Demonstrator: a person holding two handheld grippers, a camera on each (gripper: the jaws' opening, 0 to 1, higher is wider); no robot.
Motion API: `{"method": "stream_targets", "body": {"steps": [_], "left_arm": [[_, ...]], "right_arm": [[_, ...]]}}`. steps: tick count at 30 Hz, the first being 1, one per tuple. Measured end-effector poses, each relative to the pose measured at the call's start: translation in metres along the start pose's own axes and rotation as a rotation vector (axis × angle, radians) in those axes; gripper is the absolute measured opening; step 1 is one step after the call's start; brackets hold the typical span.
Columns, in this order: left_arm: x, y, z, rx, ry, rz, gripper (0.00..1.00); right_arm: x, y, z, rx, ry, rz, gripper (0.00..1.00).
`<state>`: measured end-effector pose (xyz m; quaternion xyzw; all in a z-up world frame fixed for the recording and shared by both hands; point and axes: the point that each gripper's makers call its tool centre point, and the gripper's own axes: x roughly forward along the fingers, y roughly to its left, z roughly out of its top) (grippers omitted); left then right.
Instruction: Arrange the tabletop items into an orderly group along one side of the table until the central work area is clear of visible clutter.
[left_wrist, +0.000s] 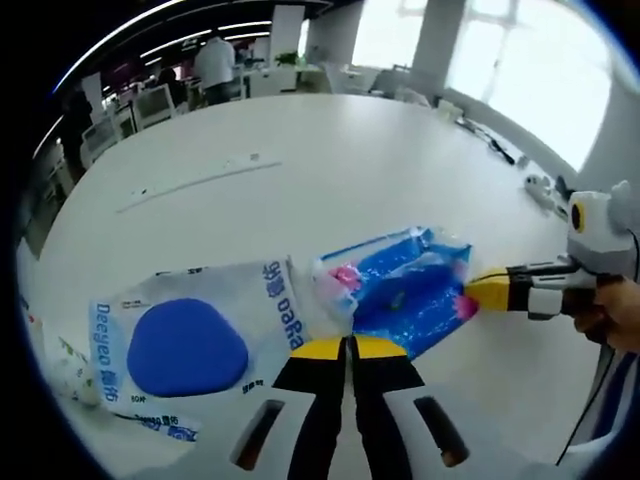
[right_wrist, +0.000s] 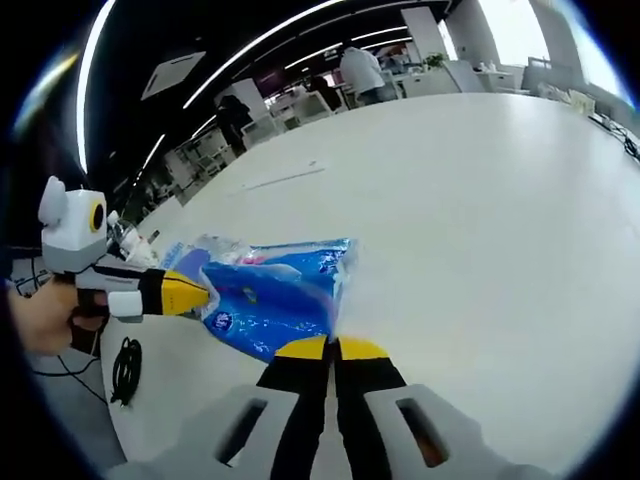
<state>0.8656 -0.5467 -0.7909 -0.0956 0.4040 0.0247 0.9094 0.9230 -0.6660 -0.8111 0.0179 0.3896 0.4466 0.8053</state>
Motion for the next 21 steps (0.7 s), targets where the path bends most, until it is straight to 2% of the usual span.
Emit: {"method": "stream_targets", "body": {"steps": [5,10,13,15,18,21], "left_arm": [[-0.002,-0.003,0.0,0.025,0.003,-0.013,0.03],[-0.013,0.001,0.009,0.046,-0.043,-0.001,0.22],[-0.018,0.007,0.011,0.051,-0.053,0.018,0.33],[-0.022,0.006,0.014,0.048,-0.074,0.008,0.41],[-0.027,0.007,0.019,0.064,-0.109,0.01,0.52],[-0.028,0.008,0.02,0.059,-0.124,0.007,0.72]], "right_arm": [[-0.001,-0.002,0.002,-0.022,-0.01,-0.011,0.06],[-0.002,0.003,0.007,-0.001,-0.048,-0.001,0.16],[-0.002,0.003,0.01,-0.006,-0.063,-0.013,0.29],[-0.004,0.005,0.016,-0.022,-0.103,-0.018,0.4],[-0.007,0.012,0.022,-0.01,-0.141,0.007,0.57],[-0.009,0.017,0.024,0.005,-0.148,0.027,0.71]]}}
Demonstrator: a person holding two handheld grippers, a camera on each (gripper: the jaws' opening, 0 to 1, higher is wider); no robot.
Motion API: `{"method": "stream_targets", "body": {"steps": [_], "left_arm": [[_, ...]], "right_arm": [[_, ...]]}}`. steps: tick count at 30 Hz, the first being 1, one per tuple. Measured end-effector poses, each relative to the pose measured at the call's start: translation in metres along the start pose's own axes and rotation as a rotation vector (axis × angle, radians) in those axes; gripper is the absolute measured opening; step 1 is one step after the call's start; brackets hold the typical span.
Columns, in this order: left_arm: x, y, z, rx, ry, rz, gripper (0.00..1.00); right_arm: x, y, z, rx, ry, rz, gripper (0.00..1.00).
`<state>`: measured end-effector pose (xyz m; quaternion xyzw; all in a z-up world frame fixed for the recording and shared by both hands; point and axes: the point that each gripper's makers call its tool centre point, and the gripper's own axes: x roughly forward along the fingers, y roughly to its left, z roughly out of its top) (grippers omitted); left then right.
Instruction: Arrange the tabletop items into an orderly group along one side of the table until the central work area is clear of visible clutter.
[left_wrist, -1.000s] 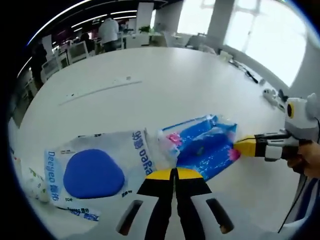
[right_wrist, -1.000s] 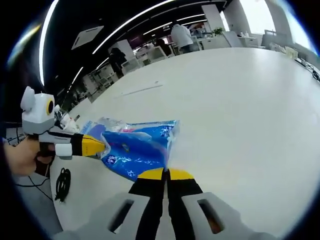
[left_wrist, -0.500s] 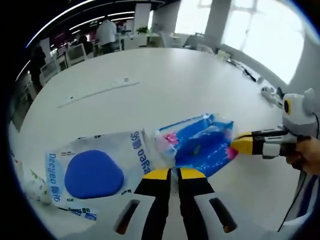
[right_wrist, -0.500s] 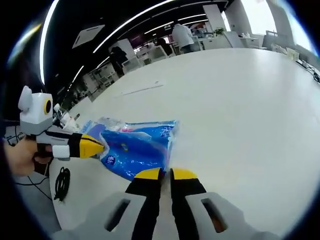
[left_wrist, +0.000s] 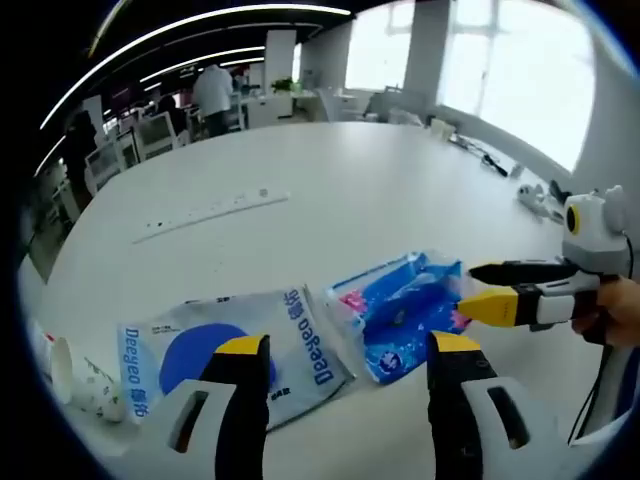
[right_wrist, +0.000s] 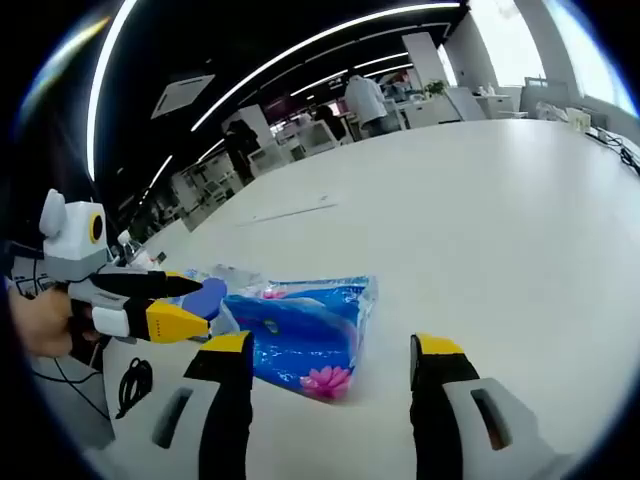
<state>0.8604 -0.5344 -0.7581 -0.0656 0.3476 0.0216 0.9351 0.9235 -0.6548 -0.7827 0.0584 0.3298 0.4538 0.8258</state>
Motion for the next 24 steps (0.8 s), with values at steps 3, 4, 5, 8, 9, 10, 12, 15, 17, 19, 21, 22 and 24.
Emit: {"method": "stream_targets", "body": {"steps": [3,4,5,8,9,10,12,15,17,19,21,22,24], "left_arm": [[0.0,-0.006,-0.008,-0.076,0.034,-0.034,0.91],[-0.001,-0.005,-0.007,-0.072,0.029,-0.028,0.94],[-0.002,-0.005,-0.007,-0.071,0.03,-0.026,0.95],[-0.008,-0.007,-0.007,-0.059,0.03,-0.023,0.97],[-0.01,-0.007,-0.008,-0.055,0.038,-0.025,0.97],[-0.011,-0.007,-0.008,-0.053,0.041,-0.024,0.97],[-0.014,-0.007,-0.009,-0.054,0.051,-0.02,0.97],[-0.02,-0.004,-0.011,-0.074,0.069,-0.018,0.97],[-0.025,0.0,-0.012,-0.077,0.071,-0.01,0.97],[-0.029,0.003,-0.011,-0.08,0.068,-0.005,0.97],[-0.034,0.004,-0.01,-0.079,0.067,-0.007,0.96],[-0.037,0.004,-0.01,-0.074,0.065,-0.007,0.96],[-0.041,0.004,-0.009,-0.066,0.06,-0.008,0.95]], "right_arm": [[0.0,-0.003,-0.004,0.002,0.016,-0.024,0.86],[0.0,-0.004,-0.004,0.0,0.017,-0.025,0.88],[-0.002,-0.004,-0.003,0.0,0.016,-0.026,0.89],[-0.005,-0.005,0.001,-0.001,0.001,-0.027,0.91],[-0.009,-0.004,0.003,-0.001,-0.005,-0.026,0.92],[-0.01,-0.004,0.004,0.001,-0.007,-0.025,0.93],[-0.011,-0.005,0.003,0.018,-0.014,-0.022,0.92],[-0.014,-0.003,0.006,0.022,-0.019,-0.02,0.92],[-0.017,-0.002,0.009,0.02,-0.02,-0.018,0.92],[-0.021,-0.001,0.013,0.026,-0.028,-0.017,0.91],[-0.024,0.0,0.015,0.035,-0.034,-0.02,0.9],[-0.024,0.0,0.014,0.035,-0.035,-0.022,0.9],[-0.028,0.002,0.016,0.032,-0.04,-0.03,0.9]]}}
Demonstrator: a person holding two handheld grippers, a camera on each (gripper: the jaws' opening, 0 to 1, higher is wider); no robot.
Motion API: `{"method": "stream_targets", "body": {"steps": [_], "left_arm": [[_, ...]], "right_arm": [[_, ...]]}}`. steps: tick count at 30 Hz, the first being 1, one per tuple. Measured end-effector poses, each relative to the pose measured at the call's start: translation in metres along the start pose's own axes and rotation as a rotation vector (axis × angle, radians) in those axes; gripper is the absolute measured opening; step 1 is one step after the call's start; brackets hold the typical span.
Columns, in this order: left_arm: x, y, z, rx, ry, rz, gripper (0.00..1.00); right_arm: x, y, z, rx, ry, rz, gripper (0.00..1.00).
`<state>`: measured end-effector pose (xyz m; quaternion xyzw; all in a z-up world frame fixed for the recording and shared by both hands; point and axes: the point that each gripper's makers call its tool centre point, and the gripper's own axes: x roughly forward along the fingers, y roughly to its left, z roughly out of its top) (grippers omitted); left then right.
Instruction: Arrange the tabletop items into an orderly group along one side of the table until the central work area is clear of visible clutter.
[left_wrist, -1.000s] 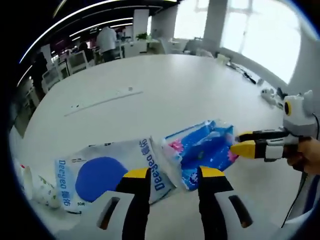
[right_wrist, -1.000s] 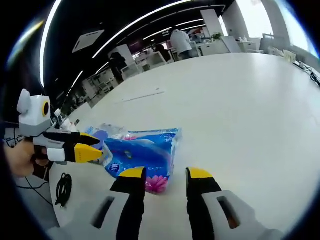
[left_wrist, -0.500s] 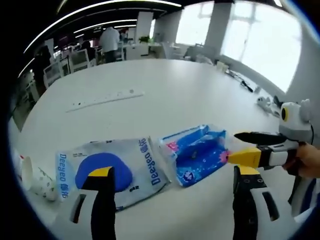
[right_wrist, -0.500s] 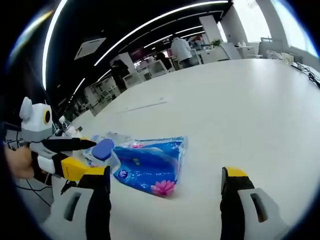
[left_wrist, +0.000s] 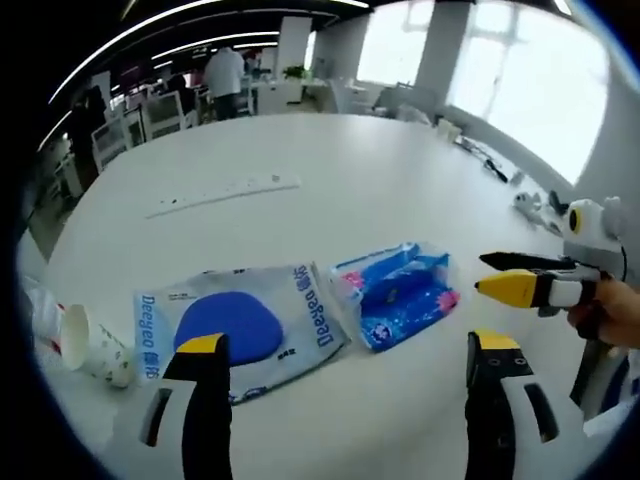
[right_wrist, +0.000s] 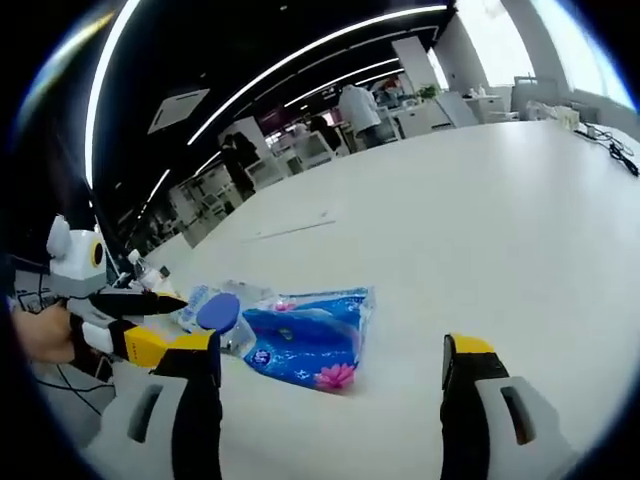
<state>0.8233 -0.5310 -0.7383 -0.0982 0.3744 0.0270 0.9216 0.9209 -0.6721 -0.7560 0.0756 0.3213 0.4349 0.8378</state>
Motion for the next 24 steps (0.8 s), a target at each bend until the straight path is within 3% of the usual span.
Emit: {"method": "stream_targets", "body": {"steps": [7,18,24], "left_arm": [[-0.015,0.0,0.005,0.017,-0.024,-0.012,0.93],[-0.043,0.014,-0.004,0.034,-0.041,-0.015,0.9],[-0.064,0.026,-0.008,0.038,-0.048,-0.014,0.89]], "right_arm": [[-0.006,0.008,0.01,-0.011,-0.026,0.006,0.9],[-0.019,0.029,0.01,-0.021,-0.041,-0.005,0.88],[-0.028,0.055,0.004,-0.03,-0.039,-0.001,0.87]]}}
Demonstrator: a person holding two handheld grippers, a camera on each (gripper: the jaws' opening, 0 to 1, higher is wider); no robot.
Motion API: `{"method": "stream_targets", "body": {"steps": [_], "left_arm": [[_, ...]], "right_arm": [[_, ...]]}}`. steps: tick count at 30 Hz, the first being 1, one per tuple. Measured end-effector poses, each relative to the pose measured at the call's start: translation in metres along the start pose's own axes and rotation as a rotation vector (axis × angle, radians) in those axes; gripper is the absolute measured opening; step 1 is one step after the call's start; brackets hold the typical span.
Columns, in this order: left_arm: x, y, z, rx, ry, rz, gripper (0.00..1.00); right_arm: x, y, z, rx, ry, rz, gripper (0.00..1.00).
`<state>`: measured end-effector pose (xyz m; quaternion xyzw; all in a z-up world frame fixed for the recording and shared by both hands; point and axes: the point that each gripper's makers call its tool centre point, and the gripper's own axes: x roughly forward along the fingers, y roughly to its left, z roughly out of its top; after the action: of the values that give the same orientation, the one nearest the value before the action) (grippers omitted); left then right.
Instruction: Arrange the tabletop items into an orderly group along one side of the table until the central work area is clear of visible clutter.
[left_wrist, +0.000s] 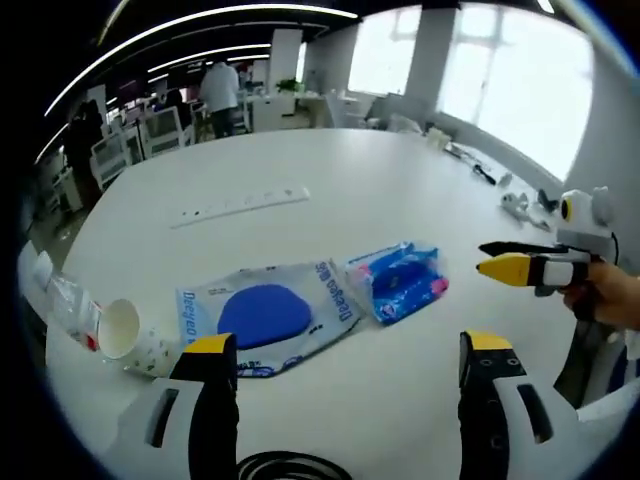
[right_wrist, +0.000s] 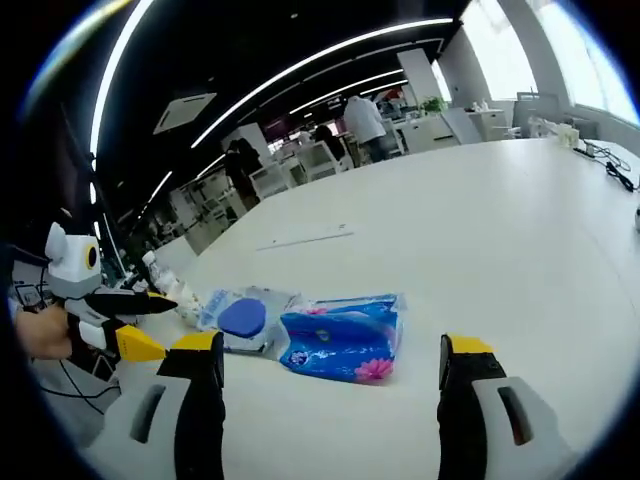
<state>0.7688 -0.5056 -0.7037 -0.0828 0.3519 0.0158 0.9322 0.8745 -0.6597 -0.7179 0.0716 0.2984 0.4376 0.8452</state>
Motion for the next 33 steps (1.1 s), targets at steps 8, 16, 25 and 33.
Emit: {"method": "stream_targets", "body": {"steps": [8,16,25,33], "left_arm": [[-0.026,0.02,-0.011,-0.028,-0.013,-0.008,0.88],[-0.05,0.049,-0.026,-0.027,-0.008,-0.001,0.84],[-0.072,0.081,-0.026,-0.058,-0.054,0.005,0.84],[-0.077,0.097,-0.033,-0.07,-0.051,-0.002,0.83]], "right_arm": [[-0.005,0.03,-0.015,-0.006,0.01,0.001,0.86],[-0.005,0.052,-0.016,-0.019,0.017,0.009,0.83],[-0.002,0.09,-0.029,-0.041,0.025,0.015,0.82],[0.002,0.105,-0.03,-0.046,0.03,0.009,0.81]]}}
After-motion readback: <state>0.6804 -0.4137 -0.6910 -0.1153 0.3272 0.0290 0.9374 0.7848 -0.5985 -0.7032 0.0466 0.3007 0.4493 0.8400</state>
